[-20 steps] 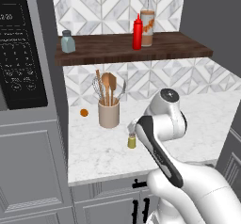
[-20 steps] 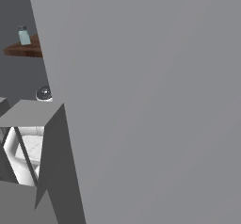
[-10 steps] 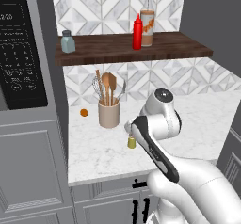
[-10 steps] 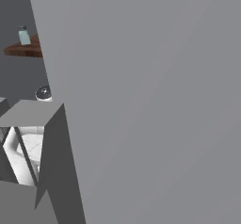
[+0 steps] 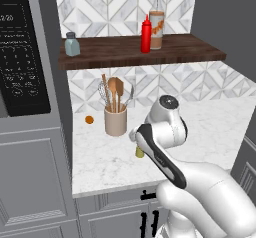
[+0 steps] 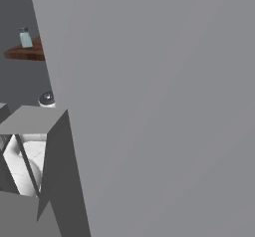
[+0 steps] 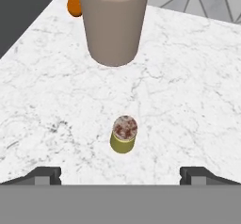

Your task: Put the shaker and condiment bottle from the counter next to their counterparts in the cabinet.

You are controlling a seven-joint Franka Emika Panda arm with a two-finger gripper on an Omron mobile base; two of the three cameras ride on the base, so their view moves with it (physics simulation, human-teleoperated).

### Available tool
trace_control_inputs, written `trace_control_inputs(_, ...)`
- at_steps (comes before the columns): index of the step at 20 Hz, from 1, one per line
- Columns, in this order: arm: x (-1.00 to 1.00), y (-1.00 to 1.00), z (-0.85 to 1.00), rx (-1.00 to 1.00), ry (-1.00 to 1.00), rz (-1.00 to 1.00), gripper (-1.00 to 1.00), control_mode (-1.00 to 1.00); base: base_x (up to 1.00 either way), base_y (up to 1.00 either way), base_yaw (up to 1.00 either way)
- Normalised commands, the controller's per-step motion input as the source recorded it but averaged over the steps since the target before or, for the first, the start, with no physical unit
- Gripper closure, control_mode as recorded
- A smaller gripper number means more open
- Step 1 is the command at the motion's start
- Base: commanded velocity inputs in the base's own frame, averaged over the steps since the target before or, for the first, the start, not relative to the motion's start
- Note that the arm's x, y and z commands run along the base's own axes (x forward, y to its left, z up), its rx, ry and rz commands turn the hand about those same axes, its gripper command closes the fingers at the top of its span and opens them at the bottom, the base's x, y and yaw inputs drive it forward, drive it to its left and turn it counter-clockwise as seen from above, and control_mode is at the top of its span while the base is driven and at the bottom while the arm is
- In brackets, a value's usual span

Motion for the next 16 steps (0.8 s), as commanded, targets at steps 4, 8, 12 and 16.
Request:
trace_control_inputs(4,0.08,0.00,-0.21,0.00,0.00,0.00,-1.00,-1.00,0.00,0.00,0.00)
trace_control_inputs(8,0.05,0.00,-0.24,0.00,0.00,0.00,-1.00,-1.00,0.00,0.00,0.00)
trace_control_inputs(12,0.08,0.00,-0.26,0.00,0.00,0.00,-1.00,-1.00,0.00,0.00,0.00)
trace_control_inputs(16,0.09,0.00,-0.29,0.00,0.00,0.00,-1.00,-1.00,0.00,0.00,0.00)
